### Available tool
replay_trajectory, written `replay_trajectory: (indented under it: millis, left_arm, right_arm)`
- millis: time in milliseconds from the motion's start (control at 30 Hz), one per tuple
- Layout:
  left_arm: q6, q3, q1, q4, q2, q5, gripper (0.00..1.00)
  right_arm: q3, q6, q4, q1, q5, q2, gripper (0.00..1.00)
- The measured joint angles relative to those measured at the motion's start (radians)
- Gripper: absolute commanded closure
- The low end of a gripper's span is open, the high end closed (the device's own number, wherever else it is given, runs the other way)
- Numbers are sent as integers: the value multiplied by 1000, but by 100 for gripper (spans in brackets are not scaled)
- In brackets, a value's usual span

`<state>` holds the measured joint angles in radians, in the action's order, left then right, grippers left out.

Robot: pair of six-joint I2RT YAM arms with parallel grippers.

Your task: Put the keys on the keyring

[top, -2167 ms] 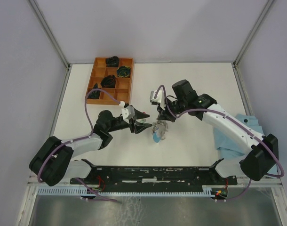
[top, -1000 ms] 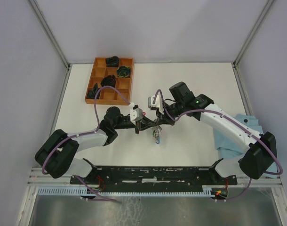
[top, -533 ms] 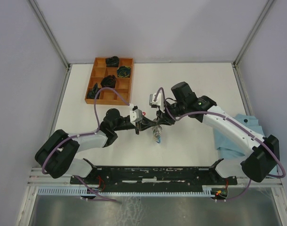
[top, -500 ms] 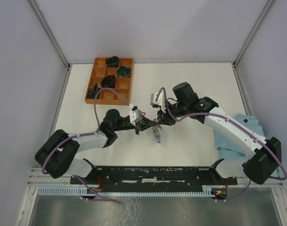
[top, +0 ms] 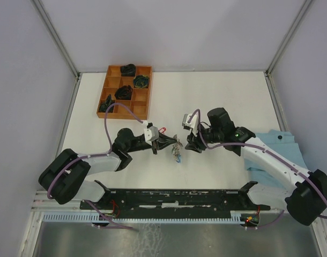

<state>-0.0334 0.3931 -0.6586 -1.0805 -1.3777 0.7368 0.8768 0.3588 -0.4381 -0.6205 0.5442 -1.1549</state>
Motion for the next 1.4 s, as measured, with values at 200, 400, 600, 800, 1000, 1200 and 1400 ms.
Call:
replay_trajectory:
  millis: [200,400,600,800,1000,1200,1400]
  left_arm:
    - [2,-7,0,-6,6,-3,97]
    - [29,-8,0,-7,6,-3,97]
    - [42,-8,0,-7,8,-3,97]
    - [45,-13,0,-8,15,-3,97]
    - [45,-15,0,-8,17,-5,97]
    - [45,-16,0,-8,18,-9,97]
    - [48,-20,0,-9,21,-23,97]
  right_arm:
    - [-50,-12,116,0,48,-23,49]
    - [-81,-25,201,0,95,-36,47]
    - [-95,-41,248,0,118,-47,49]
    - [-105,-53,296,0,129,-74,57]
    - [-105,-58,316,0,141,-100,63]
    - [-105,-59,325,0,163,-115,68]
    - [-108,-62,343,0,172,-118,55]
